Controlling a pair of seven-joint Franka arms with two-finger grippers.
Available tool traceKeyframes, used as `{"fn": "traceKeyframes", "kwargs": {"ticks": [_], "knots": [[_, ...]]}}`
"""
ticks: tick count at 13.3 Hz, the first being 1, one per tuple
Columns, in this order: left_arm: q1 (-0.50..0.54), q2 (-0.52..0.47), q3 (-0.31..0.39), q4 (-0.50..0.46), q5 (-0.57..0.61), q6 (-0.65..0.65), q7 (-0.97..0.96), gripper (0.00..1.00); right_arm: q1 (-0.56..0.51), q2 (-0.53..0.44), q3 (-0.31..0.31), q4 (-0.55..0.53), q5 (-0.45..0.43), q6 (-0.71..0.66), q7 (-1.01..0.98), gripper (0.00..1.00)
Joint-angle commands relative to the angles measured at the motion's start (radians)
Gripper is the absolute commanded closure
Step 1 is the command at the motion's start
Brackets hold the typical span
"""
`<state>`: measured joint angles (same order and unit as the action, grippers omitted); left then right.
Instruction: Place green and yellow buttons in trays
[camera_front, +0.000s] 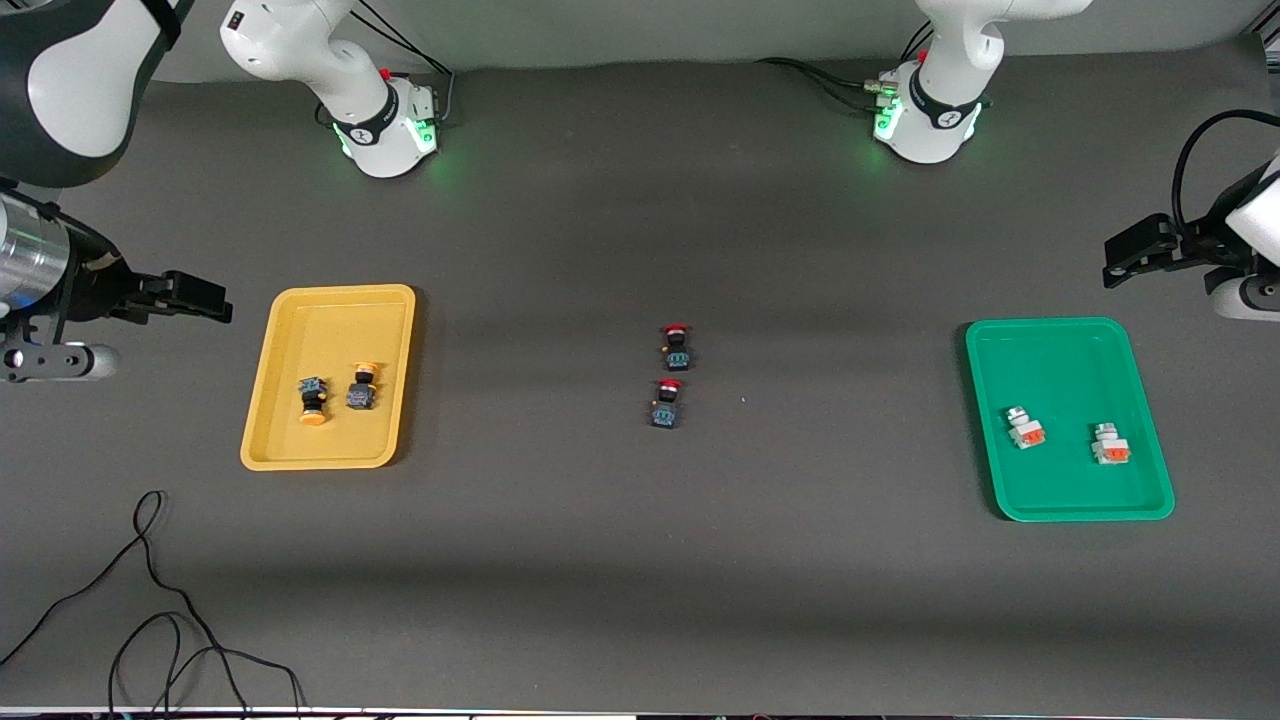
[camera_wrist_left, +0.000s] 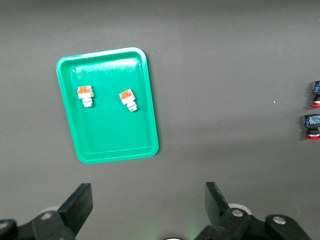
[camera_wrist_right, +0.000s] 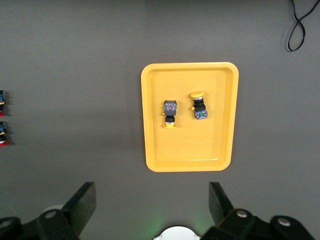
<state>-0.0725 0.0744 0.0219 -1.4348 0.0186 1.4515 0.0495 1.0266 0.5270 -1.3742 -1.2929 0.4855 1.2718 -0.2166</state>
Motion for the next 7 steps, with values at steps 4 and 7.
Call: {"fn": "traceKeyframes", "kwargs": {"ticks": [4,7], "knots": [[-0.013,-0.007,0.004,-0.032,0.003,0.041,-0.028,0.0,-0.198,-0.074,0.205,0.08,-0.065,-0.04,0.022,0.0],[-0.015,-0.012,0.004,-0.072,0.001,0.082,-0.057,0.0,-0.377,-0.175,0.482,0.084,-0.206,-0.034,0.023,0.0]]}}
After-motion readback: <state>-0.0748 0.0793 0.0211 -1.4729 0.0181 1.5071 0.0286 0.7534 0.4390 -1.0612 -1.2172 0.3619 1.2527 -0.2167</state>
